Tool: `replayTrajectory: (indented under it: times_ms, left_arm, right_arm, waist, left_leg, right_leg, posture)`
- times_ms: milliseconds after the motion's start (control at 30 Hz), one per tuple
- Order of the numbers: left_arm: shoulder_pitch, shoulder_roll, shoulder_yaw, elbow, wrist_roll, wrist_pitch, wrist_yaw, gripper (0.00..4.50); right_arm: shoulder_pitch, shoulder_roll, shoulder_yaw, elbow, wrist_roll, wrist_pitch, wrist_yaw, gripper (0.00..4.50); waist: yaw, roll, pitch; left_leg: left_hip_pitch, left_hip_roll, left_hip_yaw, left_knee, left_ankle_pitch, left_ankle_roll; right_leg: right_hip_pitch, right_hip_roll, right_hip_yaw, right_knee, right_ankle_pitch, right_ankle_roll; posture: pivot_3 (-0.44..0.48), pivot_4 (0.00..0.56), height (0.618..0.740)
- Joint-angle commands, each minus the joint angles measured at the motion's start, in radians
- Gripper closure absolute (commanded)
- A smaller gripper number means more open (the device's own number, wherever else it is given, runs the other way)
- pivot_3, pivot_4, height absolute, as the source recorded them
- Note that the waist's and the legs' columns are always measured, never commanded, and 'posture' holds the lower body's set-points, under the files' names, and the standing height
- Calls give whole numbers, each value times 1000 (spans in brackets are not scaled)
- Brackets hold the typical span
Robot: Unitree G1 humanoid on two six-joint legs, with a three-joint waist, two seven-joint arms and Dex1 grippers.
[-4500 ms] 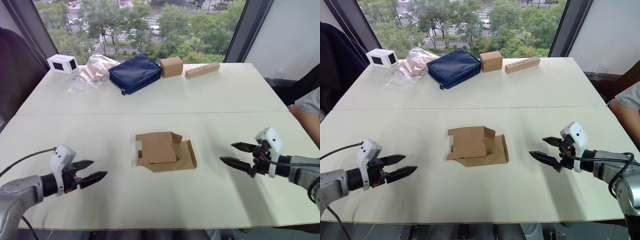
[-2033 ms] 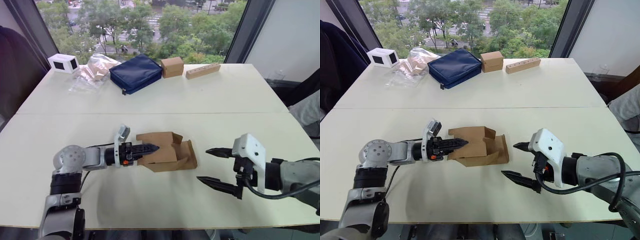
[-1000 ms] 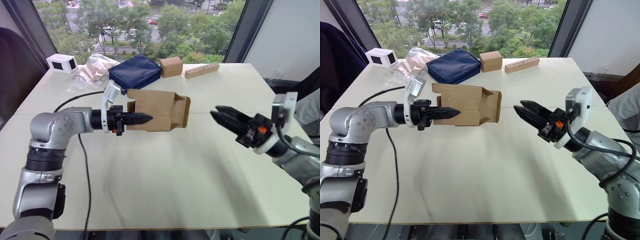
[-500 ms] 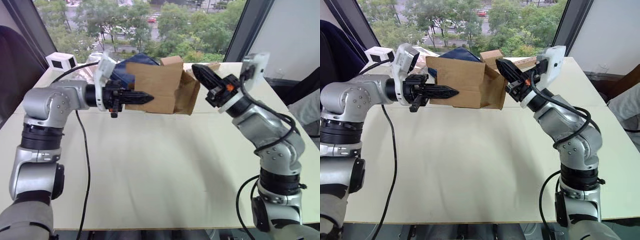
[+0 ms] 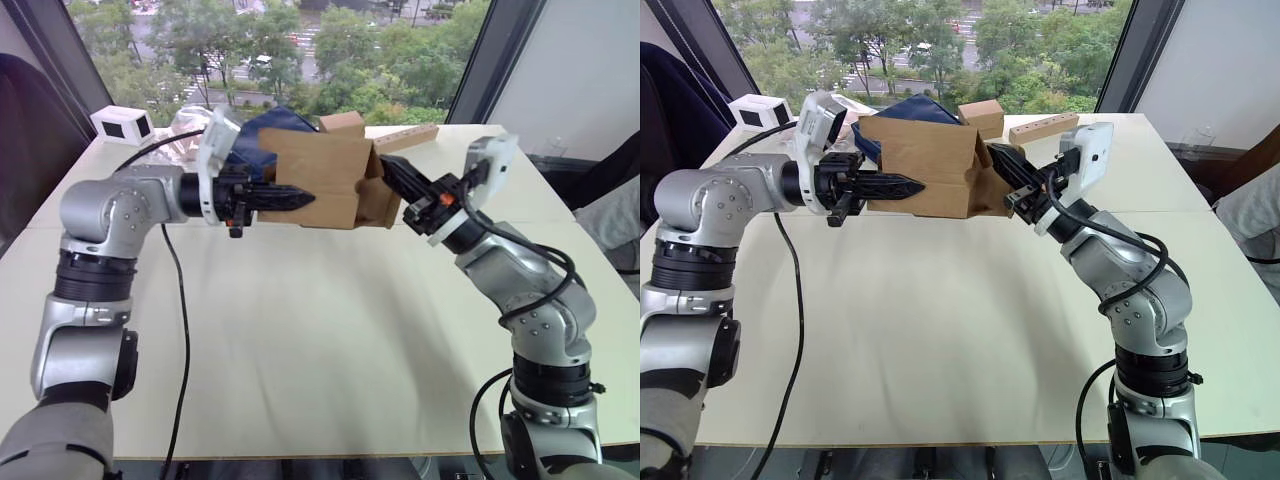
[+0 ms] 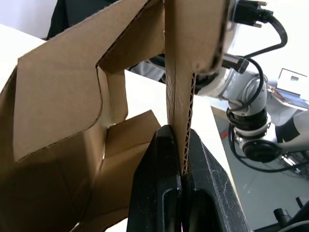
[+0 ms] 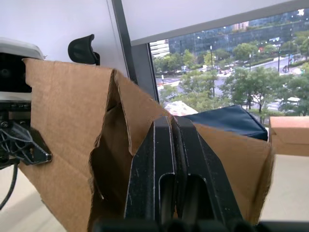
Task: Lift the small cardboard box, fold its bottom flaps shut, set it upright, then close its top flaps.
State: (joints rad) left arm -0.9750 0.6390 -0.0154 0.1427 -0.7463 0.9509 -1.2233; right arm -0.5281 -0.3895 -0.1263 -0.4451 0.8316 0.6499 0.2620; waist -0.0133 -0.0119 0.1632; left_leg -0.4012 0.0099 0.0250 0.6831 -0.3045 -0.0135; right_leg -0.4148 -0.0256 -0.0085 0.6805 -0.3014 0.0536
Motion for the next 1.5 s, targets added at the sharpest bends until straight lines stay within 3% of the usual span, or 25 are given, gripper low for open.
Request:
replayTrajectory:
  times_ms: [33, 567, 1067, 1233, 1367, 1500]
  left_arm:
    - [-8, 1, 39, -12, -13, -5, 5, 4500]
    - [14, -41, 37, -52, -64, 59, 17, 4500]
    - [22, -44, 44, -18, -52, 57, 12, 4500]
    - [19, -36, 43, 2, -43, 48, 5, 4500]
    - [14, -26, 48, 14, -37, 44, -2, 4500]
    - [11, -22, 49, 18, -36, 45, -6, 4500]
  right_arm:
    - [-4, 10, -9, -55, 19, -5, 3, 4445]
    - [-10, 89, 44, -71, 23, 0, -7, 4445]
    - [13, 70, 34, -101, 41, 16, 12, 4445]
    - [22, 23, 12, -122, 50, 32, 33, 4445]
    - [70, -115, -36, -141, 21, 42, 105, 4445]
    - [116, -211, -136, -154, 127, 72, 166, 4445]
  waist:
    - [0, 0, 0]
    - [-1, 0, 0]
    - [-1, 0, 0]
    - [0, 0, 0]
    - [3, 0, 0]
    - [2, 0, 0]
  left_leg:
    - [0, 0, 0, 0, 0, 0]
    - [0, 0, 0, 0, 0, 0]
    - [0, 0, 0, 0, 0, 0]
    - [0, 0, 0, 0, 0, 0]
    - [0, -1, 0, 0, 0, 0]
    - [0, -1, 0, 0, -1, 1]
  right_leg:
    - [0, 0, 0, 0, 0, 0]
    - [0, 0, 0, 0, 0, 0]
    - [0, 0, 0, 0, 0, 0]
    - [0, 0, 0, 0, 0, 0]
    - [0, 0, 0, 0, 0, 0]
    - [0, 0, 0, -1, 0, 0]
  posture:
    - [0, 150, 740]
    - [0, 150, 740]
    - [0, 150, 740]
    - [0, 150, 740]
    - [0, 150, 740]
    - [0, 150, 740]
